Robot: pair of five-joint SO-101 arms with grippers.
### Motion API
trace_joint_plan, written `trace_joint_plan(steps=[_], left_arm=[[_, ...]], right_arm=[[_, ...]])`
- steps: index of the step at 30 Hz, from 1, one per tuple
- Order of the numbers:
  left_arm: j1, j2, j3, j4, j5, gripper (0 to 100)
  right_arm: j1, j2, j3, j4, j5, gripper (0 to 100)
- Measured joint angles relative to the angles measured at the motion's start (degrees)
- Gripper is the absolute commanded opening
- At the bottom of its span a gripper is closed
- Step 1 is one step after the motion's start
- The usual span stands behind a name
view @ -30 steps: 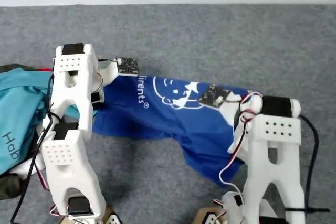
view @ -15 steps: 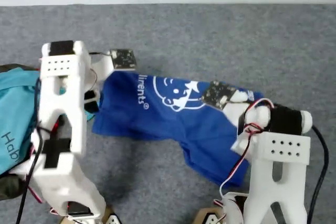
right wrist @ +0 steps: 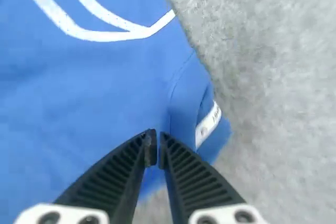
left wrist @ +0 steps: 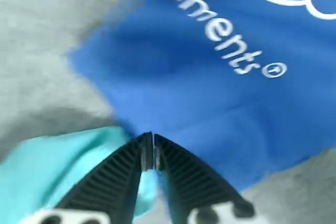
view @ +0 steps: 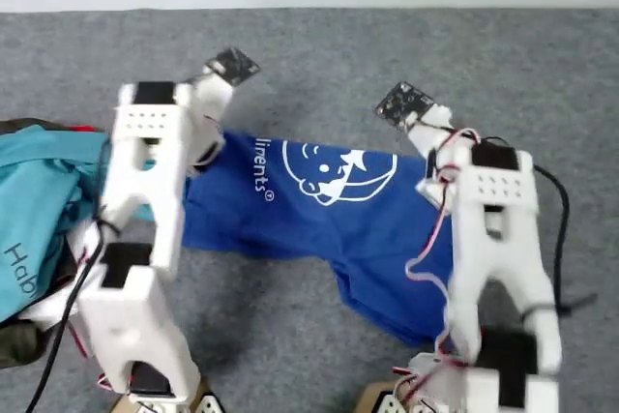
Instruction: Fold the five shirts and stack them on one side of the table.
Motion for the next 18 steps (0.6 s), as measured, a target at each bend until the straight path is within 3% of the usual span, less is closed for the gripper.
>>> trace_joint_plan(steps=[10, 18], left_arm=[[-0.97, 7.30, 0.00, 8.70, -0.88, 0], [-1.85, 7.30, 0.18, 13.27, -3.08, 0]], right_arm=[[1.14, 29.36, -19.34, -3.25, -2.55, 0.9], [1.85, 36.13, -31.56, 3.96, -4.13, 0.9]])
